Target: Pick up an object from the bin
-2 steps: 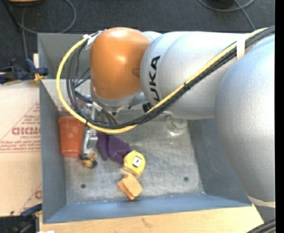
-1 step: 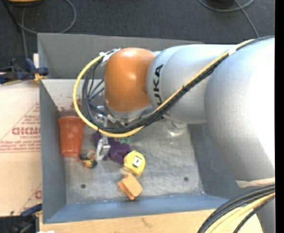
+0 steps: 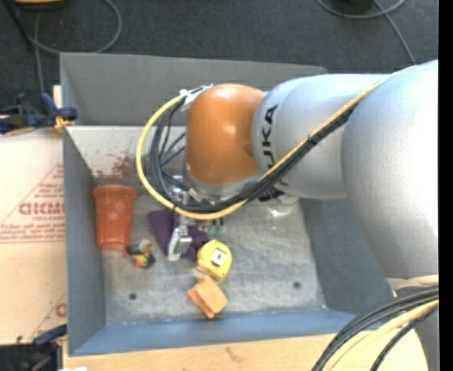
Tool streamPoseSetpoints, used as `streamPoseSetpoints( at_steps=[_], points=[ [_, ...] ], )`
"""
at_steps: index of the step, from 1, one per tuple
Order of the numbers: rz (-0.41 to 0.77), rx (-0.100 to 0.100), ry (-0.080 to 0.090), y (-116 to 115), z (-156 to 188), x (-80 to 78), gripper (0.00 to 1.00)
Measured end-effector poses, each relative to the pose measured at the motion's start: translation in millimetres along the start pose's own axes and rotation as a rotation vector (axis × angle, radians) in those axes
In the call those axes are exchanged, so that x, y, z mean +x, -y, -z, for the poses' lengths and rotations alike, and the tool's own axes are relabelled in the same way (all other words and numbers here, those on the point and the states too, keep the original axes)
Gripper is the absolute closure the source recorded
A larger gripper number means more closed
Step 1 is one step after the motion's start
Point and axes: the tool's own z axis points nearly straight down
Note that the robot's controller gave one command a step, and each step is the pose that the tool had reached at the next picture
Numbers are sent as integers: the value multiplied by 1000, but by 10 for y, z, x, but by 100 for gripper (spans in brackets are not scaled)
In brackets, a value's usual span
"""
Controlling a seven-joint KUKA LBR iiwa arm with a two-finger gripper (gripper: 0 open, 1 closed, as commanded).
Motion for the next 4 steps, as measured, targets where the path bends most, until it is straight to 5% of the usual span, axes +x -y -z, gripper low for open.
streamPoseSetpoints(
  at_steps=[1, 2, 3, 4],
  points=[
    [8, 1, 12, 354, 76, -156, 0],
    [-238, -2, 10, 314, -447, -72, 0],
    [-75, -7, 1, 282, -515, -189, 100],
    [-75, -7, 2, 283, -514, -191, 100]
  ],
)
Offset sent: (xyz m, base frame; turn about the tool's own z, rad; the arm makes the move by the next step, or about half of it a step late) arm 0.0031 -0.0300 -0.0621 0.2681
